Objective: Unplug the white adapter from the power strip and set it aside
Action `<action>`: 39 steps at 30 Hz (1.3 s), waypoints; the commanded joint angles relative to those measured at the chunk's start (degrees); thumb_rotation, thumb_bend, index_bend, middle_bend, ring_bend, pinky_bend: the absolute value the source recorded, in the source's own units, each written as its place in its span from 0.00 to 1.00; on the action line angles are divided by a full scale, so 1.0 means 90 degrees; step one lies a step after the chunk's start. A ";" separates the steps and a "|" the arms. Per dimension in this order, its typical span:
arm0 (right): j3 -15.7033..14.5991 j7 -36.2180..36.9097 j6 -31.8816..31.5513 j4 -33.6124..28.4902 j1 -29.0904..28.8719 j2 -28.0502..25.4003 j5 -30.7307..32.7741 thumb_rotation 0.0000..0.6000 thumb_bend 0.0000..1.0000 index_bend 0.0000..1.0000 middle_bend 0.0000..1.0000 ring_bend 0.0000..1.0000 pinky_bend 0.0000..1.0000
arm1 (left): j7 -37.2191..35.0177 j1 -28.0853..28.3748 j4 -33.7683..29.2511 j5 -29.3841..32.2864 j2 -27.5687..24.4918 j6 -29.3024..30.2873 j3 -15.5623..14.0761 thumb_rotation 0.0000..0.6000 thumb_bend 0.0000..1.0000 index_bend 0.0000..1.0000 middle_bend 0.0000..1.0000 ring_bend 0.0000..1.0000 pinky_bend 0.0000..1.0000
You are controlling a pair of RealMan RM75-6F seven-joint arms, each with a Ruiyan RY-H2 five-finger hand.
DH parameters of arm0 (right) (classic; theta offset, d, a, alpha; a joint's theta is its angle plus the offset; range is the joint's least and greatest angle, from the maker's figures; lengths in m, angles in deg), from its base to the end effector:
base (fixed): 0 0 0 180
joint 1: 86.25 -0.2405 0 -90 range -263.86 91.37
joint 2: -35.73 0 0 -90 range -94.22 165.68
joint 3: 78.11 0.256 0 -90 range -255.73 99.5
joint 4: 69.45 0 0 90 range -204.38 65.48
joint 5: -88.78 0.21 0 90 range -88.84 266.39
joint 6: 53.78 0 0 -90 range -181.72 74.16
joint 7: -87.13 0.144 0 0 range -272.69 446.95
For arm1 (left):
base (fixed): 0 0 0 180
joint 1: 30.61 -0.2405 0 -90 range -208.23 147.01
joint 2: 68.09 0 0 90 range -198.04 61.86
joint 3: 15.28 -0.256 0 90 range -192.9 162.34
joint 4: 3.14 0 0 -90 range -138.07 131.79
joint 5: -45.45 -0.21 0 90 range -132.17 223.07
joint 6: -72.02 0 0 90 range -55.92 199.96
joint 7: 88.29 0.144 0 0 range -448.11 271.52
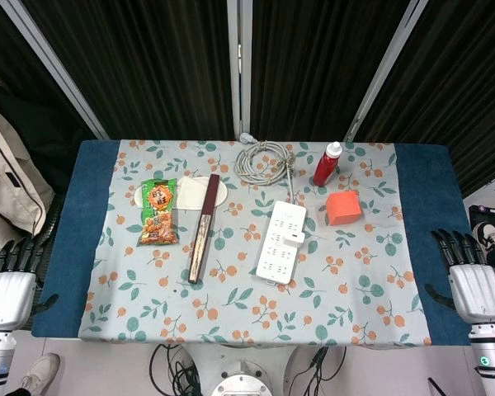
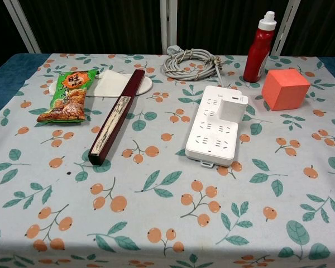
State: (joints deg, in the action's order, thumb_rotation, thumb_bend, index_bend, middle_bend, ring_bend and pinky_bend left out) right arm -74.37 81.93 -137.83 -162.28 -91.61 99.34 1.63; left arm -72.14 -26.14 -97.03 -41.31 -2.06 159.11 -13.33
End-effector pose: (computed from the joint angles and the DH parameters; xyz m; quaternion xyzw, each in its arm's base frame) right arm -0.3053 -0.1868 0.1597 0.6194 -0.3533 0.3688 0.5962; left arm -0.3014 0.1749 0.1478 -0.6328 -0.3133 -0.3277 0.6277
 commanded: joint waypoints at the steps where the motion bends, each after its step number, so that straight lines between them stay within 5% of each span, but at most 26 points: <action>1: 0.0014 -0.0020 0.0000 -0.0004 -0.0019 0.0010 -0.0004 1.00 0.09 0.00 0.07 0.00 0.03 | -0.0070 -0.0010 0.0030 -0.0008 0.0049 0.0001 -0.0006 1.00 0.06 0.00 0.00 0.00 0.00; 14: -0.0075 0.0125 -0.0069 0.0079 0.0029 0.0030 -0.0107 1.00 0.09 0.00 0.08 0.00 0.05 | -0.0031 0.0022 -0.0159 -0.0205 -0.0008 -0.0003 -0.0073 1.00 0.06 0.01 0.00 0.00 0.00; 21: -0.0121 0.0358 0.0355 -0.0045 -0.0330 -0.0167 -0.0449 1.00 0.12 0.00 0.10 0.00 0.10 | -0.0063 0.0417 -0.0399 -0.0816 -0.0116 -0.0282 -0.0088 1.00 0.06 0.12 0.08 0.01 0.06; 31: 0.0262 0.0056 0.1842 -0.0582 -0.1728 -0.0263 -0.0773 1.00 0.16 0.00 0.13 0.00 0.16 | 0.0008 0.2169 -0.0985 -0.2164 0.0231 -0.2144 0.0013 1.00 0.07 0.17 0.15 0.05 0.11; 39: 0.0677 -0.0322 0.3120 -0.0723 -0.2720 0.0124 -0.0012 1.00 0.21 0.00 0.16 0.00 0.19 | -0.0060 0.3533 -0.0549 -0.2110 0.1348 -0.3725 0.0324 1.00 0.08 0.15 0.15 0.05 0.11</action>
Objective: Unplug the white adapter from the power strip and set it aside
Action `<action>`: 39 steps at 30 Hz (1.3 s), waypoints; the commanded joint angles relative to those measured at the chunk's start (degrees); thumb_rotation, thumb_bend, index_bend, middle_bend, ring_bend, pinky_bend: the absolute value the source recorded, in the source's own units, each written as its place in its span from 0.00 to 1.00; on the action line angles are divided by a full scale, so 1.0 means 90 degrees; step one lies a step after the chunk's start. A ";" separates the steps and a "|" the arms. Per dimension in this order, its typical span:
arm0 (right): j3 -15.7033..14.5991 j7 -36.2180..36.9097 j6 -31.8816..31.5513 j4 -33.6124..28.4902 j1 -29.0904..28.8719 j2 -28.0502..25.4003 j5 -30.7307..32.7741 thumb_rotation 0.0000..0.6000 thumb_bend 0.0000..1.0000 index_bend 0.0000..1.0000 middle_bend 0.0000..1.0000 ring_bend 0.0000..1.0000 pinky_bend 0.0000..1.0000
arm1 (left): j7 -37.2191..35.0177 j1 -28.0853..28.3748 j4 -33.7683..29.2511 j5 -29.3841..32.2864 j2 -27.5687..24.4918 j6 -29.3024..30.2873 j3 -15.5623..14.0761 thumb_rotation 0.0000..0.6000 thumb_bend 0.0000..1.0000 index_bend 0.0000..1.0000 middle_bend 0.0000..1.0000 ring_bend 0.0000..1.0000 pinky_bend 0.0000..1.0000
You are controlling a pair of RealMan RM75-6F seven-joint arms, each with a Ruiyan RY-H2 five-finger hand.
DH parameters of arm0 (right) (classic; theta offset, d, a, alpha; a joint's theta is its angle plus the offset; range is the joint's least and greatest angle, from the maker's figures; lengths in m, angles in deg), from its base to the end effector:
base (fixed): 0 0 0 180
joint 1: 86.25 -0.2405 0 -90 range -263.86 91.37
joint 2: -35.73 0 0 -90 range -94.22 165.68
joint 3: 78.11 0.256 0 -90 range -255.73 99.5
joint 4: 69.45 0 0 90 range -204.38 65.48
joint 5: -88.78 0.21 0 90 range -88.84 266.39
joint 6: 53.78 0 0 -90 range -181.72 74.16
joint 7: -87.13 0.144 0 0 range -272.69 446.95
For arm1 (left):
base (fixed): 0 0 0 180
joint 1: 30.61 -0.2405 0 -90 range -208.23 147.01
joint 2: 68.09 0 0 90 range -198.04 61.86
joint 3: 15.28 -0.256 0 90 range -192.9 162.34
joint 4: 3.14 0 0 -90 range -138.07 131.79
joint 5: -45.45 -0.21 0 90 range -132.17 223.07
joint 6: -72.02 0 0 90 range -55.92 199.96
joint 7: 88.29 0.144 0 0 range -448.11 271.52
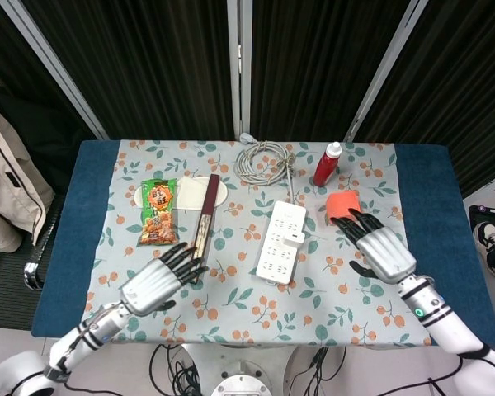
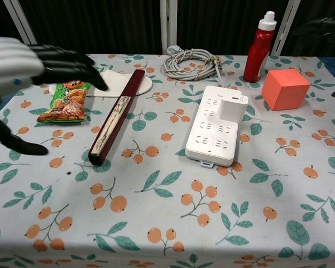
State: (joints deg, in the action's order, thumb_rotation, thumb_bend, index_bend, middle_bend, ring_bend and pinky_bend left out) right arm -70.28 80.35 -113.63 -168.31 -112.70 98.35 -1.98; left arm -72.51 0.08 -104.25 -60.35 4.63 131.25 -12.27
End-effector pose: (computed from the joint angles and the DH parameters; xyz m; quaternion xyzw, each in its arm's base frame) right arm -0.2025 -0.2809 0.1074 0.7723 -0.2987 0.3744 0.4174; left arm -0.1380 0.2367 0.0372 -0.8461 -0.1732 -0.4125 0.2898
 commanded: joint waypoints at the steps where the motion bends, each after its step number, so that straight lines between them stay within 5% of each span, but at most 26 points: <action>1: 0.0282 -0.0204 0.0568 -0.0005 -0.0504 0.0343 0.0532 1.00 0.22 0.00 0.17 0.00 0.19 | -0.0018 0.0773 0.0370 0.0057 0.0787 -0.0770 0.0261 1.00 0.08 0.14 0.15 0.05 0.11; 19: 0.0315 -0.1635 0.1553 0.1057 -0.1796 0.1748 0.1559 1.00 0.22 0.00 0.22 0.02 0.22 | -0.0124 0.2083 0.1845 0.0785 0.2394 -0.1624 0.0482 1.00 0.08 0.14 0.15 0.05 0.10; 26: 0.0196 -0.1780 0.1639 0.1417 -0.2034 0.2070 0.1605 1.00 0.22 0.01 0.22 0.03 0.22 | -0.0277 0.2226 0.2393 0.0966 0.2795 -0.1568 0.0334 1.00 0.08 0.06 0.15 0.05 0.10; 39: -0.0059 -0.1532 0.1543 0.2096 -0.2180 0.2508 0.1417 1.00 0.29 0.14 0.27 0.08 0.23 | -0.0456 0.2398 0.3151 0.1117 0.3364 -0.1413 0.0083 1.00 0.08 0.07 0.15 0.05 0.10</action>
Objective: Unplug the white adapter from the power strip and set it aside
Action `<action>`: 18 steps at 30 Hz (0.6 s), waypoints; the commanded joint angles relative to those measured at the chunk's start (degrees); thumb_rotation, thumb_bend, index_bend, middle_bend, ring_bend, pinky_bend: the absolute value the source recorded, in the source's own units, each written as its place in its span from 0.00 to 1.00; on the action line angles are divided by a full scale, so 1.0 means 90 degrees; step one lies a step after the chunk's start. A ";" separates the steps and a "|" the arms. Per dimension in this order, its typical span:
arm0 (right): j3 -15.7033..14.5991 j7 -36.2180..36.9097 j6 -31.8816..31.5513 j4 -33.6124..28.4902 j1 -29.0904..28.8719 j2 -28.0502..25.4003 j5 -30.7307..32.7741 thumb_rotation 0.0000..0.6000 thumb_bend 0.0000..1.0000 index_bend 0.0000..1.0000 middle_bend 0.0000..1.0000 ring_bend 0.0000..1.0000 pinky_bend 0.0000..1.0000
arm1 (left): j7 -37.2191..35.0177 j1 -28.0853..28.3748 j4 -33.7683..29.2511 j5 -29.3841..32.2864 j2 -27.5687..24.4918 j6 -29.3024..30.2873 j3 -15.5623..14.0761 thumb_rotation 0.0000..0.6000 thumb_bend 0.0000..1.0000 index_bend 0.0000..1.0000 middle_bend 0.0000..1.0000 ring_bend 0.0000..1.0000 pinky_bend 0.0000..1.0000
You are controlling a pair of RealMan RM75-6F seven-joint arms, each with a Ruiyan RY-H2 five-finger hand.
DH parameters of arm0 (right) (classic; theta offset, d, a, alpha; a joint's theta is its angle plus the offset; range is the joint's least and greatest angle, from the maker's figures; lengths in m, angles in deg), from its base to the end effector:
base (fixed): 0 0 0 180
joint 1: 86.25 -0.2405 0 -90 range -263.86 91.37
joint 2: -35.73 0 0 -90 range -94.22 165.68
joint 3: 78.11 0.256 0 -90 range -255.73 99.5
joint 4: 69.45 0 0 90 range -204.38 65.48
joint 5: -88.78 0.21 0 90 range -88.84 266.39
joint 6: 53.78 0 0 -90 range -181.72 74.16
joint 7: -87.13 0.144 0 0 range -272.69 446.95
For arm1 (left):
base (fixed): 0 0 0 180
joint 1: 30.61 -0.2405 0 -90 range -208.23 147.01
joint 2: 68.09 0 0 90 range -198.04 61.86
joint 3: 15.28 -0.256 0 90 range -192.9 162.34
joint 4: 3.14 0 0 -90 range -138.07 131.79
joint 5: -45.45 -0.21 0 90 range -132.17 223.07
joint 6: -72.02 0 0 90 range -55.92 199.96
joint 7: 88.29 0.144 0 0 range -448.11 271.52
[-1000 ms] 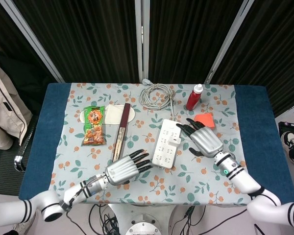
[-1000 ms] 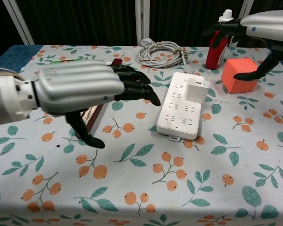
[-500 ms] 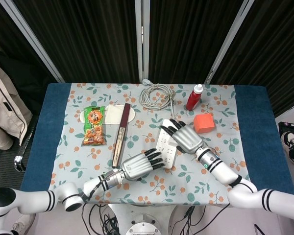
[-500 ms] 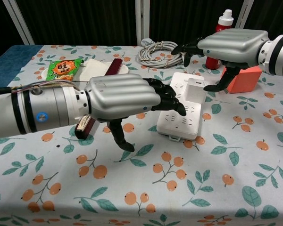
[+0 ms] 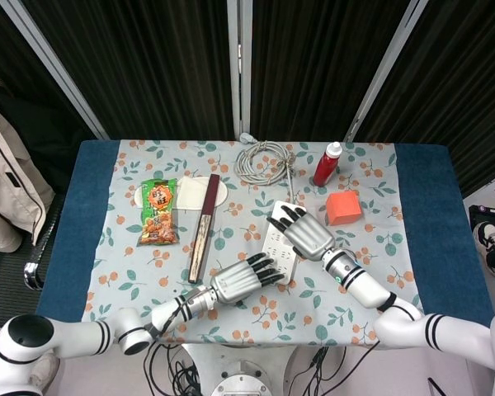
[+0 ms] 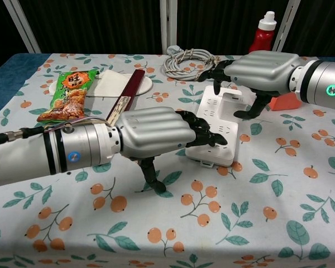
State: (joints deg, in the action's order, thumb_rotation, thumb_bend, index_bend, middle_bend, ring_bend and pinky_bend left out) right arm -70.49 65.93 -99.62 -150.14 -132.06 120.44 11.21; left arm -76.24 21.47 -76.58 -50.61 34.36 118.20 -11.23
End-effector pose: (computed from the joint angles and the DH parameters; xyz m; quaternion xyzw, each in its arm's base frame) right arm -0.1457 -0.3509 -0.0146 0.8465 -0.2278 0.3020 0.3746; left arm -0.0636 0.2838 -0.1165 -0.8946 -0.1489 -0.3743 0.1935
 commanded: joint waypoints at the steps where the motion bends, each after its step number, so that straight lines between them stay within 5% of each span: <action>1: -0.0049 0.0129 -0.0023 0.0130 -0.0038 0.0083 -0.0075 1.00 0.29 0.15 0.28 0.09 0.24 | -0.0082 0.0027 0.0121 0.0050 0.0092 0.0062 -0.0046 1.00 0.08 0.07 0.15 0.05 0.10; 18: -0.0251 0.0640 -0.0180 0.0572 -0.0030 0.0288 -0.0275 1.00 0.33 0.34 0.35 0.18 0.29 | -0.0371 0.0154 0.0523 0.0114 0.0334 0.0261 -0.0235 1.00 0.08 0.07 0.15 0.05 0.09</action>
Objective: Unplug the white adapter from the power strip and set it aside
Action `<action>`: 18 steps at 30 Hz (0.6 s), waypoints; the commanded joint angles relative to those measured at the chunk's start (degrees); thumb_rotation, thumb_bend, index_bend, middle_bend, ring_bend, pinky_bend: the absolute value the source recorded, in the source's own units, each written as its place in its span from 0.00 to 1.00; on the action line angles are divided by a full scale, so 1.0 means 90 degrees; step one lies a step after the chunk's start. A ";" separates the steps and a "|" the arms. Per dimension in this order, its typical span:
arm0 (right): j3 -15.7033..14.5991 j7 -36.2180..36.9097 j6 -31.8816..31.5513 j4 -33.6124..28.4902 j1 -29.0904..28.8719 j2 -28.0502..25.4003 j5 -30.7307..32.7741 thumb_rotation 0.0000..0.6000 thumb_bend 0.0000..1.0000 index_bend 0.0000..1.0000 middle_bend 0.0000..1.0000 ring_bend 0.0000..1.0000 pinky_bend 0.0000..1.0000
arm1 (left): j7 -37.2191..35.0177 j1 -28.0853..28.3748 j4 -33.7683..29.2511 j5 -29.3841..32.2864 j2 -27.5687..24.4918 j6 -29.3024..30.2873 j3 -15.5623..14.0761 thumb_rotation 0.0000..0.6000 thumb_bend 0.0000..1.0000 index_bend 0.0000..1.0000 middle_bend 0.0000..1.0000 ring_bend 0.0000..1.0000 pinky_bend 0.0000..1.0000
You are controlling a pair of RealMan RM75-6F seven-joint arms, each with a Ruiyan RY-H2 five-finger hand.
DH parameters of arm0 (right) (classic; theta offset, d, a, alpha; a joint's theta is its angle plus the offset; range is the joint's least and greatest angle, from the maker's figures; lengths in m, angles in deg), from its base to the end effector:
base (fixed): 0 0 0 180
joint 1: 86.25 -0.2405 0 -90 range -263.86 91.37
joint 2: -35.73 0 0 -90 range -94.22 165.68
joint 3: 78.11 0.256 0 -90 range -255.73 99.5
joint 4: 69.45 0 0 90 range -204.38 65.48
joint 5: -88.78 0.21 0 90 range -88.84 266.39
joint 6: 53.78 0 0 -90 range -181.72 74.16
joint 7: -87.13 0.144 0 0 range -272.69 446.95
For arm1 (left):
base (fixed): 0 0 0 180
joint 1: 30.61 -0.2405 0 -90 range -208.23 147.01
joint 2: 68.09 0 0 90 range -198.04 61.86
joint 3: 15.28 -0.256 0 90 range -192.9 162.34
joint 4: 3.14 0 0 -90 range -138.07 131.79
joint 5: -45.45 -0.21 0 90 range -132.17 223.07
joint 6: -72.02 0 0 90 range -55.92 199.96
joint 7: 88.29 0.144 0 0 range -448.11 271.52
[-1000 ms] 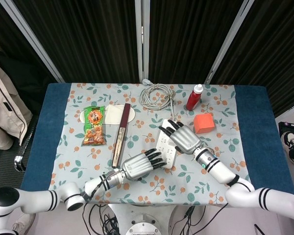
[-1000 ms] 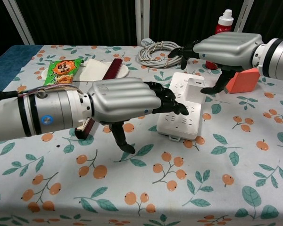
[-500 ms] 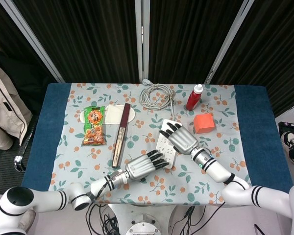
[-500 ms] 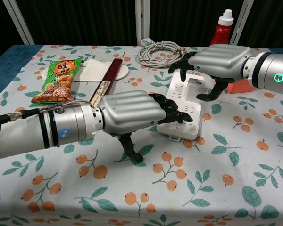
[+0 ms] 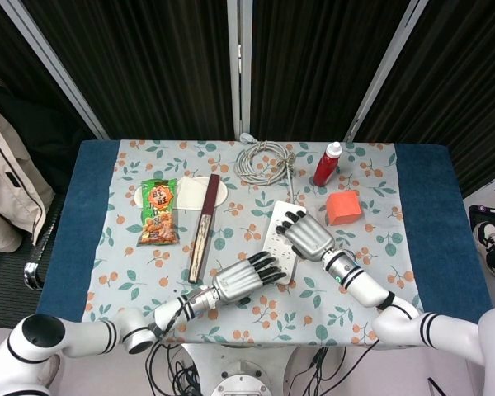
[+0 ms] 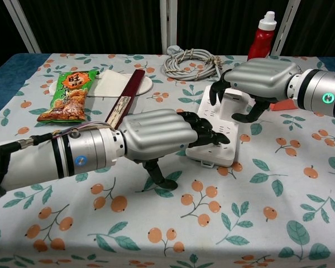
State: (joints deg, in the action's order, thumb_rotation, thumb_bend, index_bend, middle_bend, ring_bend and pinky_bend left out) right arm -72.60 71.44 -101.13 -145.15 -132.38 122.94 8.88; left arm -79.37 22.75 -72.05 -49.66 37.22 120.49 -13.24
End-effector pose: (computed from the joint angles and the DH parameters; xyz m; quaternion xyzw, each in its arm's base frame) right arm -0.1566 -0.3534 -0.0242 0.8436 -0.2389 0.3074 0.3699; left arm -0.0663 0.2862 -0.1281 -0.8911 -0.1617 -0.3781 0.1920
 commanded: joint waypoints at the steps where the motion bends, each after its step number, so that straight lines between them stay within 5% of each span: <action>1: -0.0033 0.0050 -0.0023 0.0037 0.0008 0.0020 -0.0032 1.00 0.33 0.35 0.35 0.18 0.30 | -0.0051 0.0020 0.0042 0.0018 0.0033 0.0013 -0.0019 1.00 0.08 0.07 0.15 0.05 0.09; 18: -0.0193 0.0811 -0.0233 0.0499 0.0056 0.0221 -0.0375 1.00 0.48 0.74 0.56 0.38 0.42 | -0.0524 0.0080 0.0177 0.0141 0.0021 0.0017 -0.0161 1.00 0.08 0.08 0.15 0.05 0.09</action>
State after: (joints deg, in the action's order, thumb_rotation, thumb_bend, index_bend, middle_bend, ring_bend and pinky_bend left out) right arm -74.13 77.98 -102.83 -141.13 -131.98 124.78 6.01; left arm -83.85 23.44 -70.36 -48.51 37.53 120.69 -14.63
